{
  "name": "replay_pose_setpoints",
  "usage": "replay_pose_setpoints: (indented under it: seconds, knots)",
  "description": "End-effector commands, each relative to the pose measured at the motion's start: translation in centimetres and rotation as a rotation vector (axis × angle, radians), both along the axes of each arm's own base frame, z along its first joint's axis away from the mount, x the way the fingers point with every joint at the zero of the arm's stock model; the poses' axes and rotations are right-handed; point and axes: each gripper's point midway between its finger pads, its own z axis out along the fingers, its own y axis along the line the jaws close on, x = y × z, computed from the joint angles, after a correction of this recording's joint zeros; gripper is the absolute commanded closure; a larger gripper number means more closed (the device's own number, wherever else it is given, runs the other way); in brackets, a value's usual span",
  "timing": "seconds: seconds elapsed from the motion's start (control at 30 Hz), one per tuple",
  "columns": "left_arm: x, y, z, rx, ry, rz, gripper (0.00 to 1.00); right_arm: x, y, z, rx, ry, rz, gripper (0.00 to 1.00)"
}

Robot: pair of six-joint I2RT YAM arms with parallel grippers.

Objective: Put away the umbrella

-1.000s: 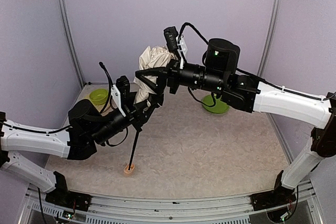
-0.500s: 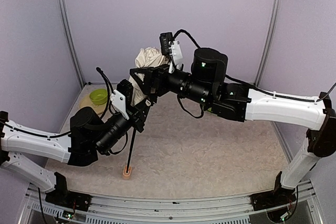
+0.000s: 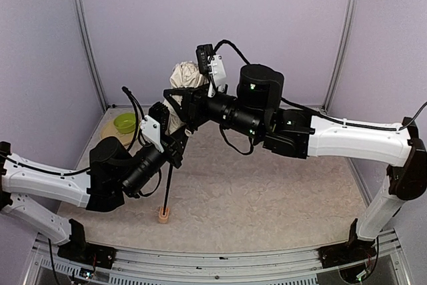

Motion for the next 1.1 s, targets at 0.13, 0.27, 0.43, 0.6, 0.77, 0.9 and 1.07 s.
replay_pose_setpoints:
  seconds: [0.13, 0.27, 0.43, 0.6, 0.77, 0.9, 1.07]
  knots:
    - [-1.8, -1.1, 4.3, -0.121, -0.091, -0.171, 0.95, -2.0, 0.5, -1.8, -0.123, -0.094, 0.12, 0.78]
    - [-1.5, -3.0, 3.4, -0.104, -0.062, -0.276, 0.56, -2.4, -0.5, -0.7, -0.124, -0.172, 0.159, 0.8]
    - [-2.6, -4.8, 2.3, -0.038, -0.028, -0.411, 0.12, -2.3, -2.4, 0.9, -0.176, -0.318, 0.208, 0.9]
    - [-3.8, -4.8, 3.2, 0.005, -0.014, -0.503, 0.02, -0.9, -4.4, 2.0, -0.209, -0.389, 0.211, 0.95]
    - [-1.8, -3.0, 4.5, -0.041, 0.122, -0.51, 0.01, 3.0, -7.7, 2.9, -0.209, -0.374, 0.144, 0.94]
    - [1.0, -1.2, 3.4, 0.011, 0.218, -0.422, 0.01, 4.8, -9.5, 4.7, -0.212, -0.407, 0.086, 0.93]
    - [5.5, 2.4, 1.4, 0.13, 0.337, -0.205, 0.01, 5.3, -11.1, 9.8, -0.204, -0.492, 0.02, 0.91]
